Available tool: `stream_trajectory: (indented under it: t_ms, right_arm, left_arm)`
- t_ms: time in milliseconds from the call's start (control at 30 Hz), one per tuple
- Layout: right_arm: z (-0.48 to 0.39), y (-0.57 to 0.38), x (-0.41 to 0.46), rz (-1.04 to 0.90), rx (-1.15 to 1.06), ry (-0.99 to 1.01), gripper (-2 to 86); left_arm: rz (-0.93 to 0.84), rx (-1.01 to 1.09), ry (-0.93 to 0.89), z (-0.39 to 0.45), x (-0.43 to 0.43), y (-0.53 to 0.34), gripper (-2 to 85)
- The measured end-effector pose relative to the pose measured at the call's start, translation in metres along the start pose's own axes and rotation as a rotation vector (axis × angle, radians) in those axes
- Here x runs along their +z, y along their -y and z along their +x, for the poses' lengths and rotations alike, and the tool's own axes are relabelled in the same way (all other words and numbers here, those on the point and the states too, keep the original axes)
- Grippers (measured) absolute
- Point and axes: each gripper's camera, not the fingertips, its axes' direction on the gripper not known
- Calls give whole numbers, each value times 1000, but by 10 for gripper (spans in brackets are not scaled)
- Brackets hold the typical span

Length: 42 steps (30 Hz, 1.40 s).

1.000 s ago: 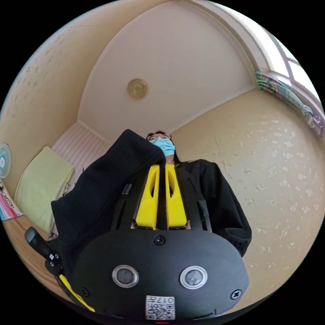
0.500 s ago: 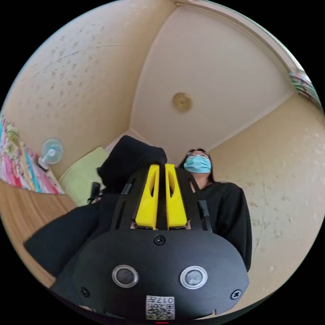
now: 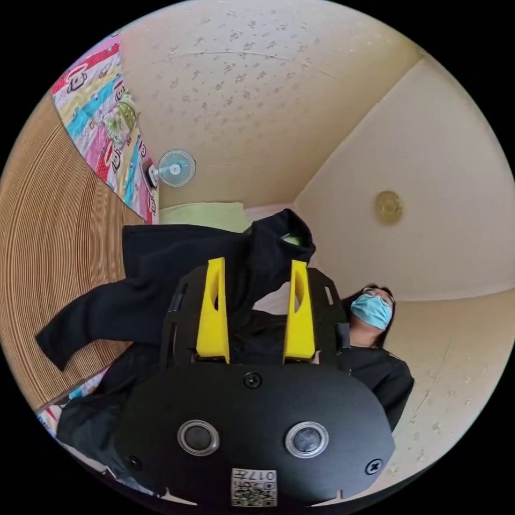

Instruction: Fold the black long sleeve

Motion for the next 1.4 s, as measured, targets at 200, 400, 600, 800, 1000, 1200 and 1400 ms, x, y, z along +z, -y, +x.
stream_trajectory:
  t_ms: [200,400,600,800,1000,1200,1400]
  right_arm:
    - [-13,15,12,-28,-53,-39,5]
    - [-28,21,15,-45,-105,-206,4]
    - [-17,5,18,6,-59,-284,2]
    - [-20,-2,-17,-120,104,-553,4]
    - [-11,-34,1,-680,421,-621,36]
    - [-4,-110,11,-583,580,-374,25]
    - [4,-118,37,-478,490,-400,23]
  left_arm:
    - [105,131,-33,28,16,-25,212]
    - [174,237,-186,58,19,-52,209]
    - [79,234,200,92,43,-71,73]
    - [232,331,175,148,-15,-77,45]
    - [220,549,185,234,-21,-92,42]
    - [141,646,22,259,8,-102,42]
    - [59,758,-44,312,27,-99,41]
